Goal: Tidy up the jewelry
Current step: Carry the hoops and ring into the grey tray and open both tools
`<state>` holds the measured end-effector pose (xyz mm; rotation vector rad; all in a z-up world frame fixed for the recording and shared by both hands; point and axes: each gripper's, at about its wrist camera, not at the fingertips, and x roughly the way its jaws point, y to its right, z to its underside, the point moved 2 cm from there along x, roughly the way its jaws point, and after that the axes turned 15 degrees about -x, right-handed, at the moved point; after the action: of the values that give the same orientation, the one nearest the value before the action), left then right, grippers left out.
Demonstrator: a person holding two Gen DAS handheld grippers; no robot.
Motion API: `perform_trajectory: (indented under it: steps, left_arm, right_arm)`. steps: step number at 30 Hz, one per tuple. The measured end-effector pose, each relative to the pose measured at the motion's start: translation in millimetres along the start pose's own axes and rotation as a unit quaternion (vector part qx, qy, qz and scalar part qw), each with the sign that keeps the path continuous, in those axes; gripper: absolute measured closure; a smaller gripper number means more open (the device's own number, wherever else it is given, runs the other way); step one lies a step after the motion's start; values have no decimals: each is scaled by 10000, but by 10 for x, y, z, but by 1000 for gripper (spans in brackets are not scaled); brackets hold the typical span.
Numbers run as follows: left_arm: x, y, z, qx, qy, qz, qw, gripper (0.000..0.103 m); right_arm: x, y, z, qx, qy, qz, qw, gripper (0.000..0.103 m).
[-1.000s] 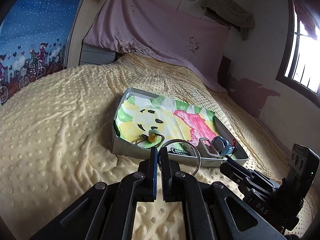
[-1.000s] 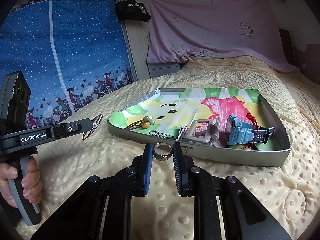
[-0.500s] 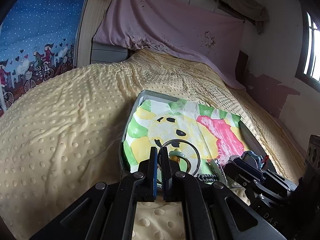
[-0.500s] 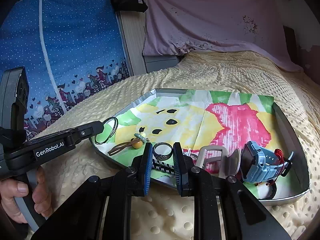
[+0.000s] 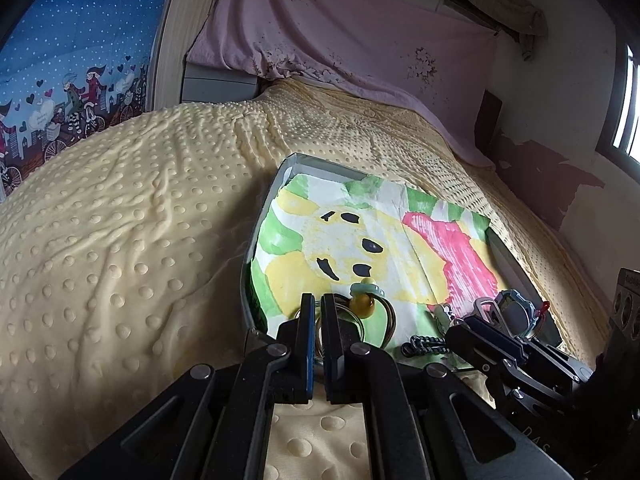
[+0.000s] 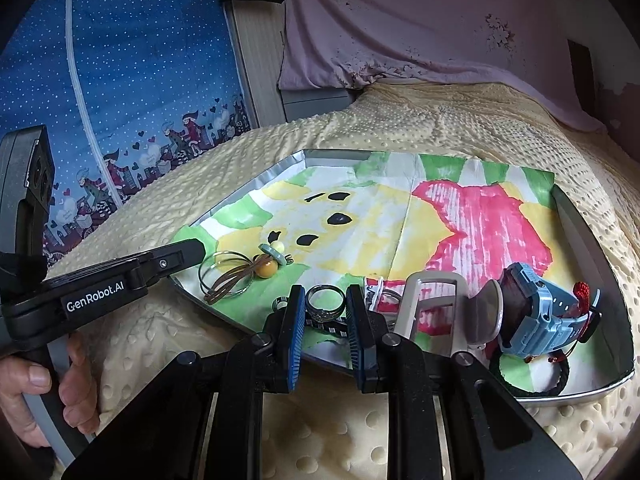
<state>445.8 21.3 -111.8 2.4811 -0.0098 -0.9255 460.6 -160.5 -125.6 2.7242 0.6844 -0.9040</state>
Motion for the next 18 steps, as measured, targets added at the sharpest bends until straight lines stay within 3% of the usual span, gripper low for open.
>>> perform_trajectory:
  steps: [3,5,13,16,18]
  left_arm:
    - [-37,-3,22,-36,25,86,10000,100]
    - [-69,5,47,5,60,100,9999,100]
    - [-178,11,100,78,134,158,9998,99]
    - [-207,12,118,94,165,194,9996,97]
    - [-224,18,126,93,184,250,9995,92]
  right_arm:
    - [-14,3,5,14,13,26,10000,81]
    - [-53,12,23,48,64,60,10000,68]
    - [-289,52,69,176,457,274,9984,66]
    - [-393,83,78,209,658,402,9968,58]
    - [-454,90,80,218,761,489,9957,57]
